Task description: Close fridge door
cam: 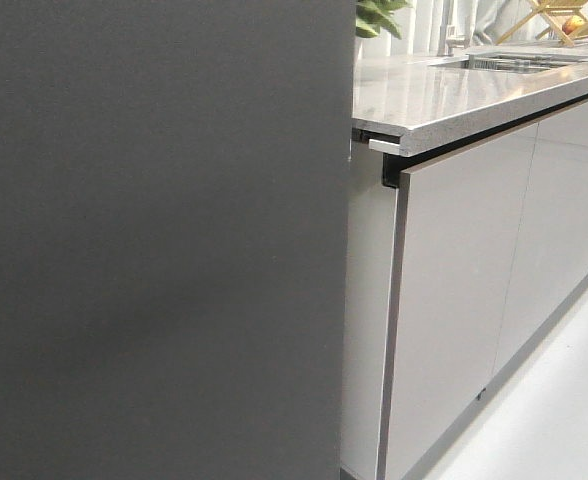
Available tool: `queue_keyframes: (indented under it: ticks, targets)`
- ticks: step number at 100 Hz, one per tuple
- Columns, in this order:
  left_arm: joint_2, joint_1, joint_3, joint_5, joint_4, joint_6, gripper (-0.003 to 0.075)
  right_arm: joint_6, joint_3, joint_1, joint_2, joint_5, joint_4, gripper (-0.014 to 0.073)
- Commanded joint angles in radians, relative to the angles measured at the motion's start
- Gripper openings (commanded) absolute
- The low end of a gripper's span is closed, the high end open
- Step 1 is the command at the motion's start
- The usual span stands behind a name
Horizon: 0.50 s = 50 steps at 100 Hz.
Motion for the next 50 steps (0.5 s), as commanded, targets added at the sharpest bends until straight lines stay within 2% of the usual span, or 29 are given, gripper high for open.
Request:
queue_keyframes:
  ticks: [1, 26, 50]
  targets:
    - [-0.010, 0.005, 0.035, -0.073, -0.004, -0.004, -0.0020, -0.001, -0.017, -0.006, -0.001, -0.074, 0.003, -0.0045]
    - [-0.010, 0.005, 0.035, -0.073, -0.004, -0.004, -0.0020, -0.001, -0.017, -0.006, -0.001, 0.027, 0.003, -0.0044]
    - [-0.010, 0.005, 0.035, -0.073, -0.004, -0.004, -0.0020, -0.001, -0.017, -0.006, -0.001, 0.009, 0.003, -0.0045]
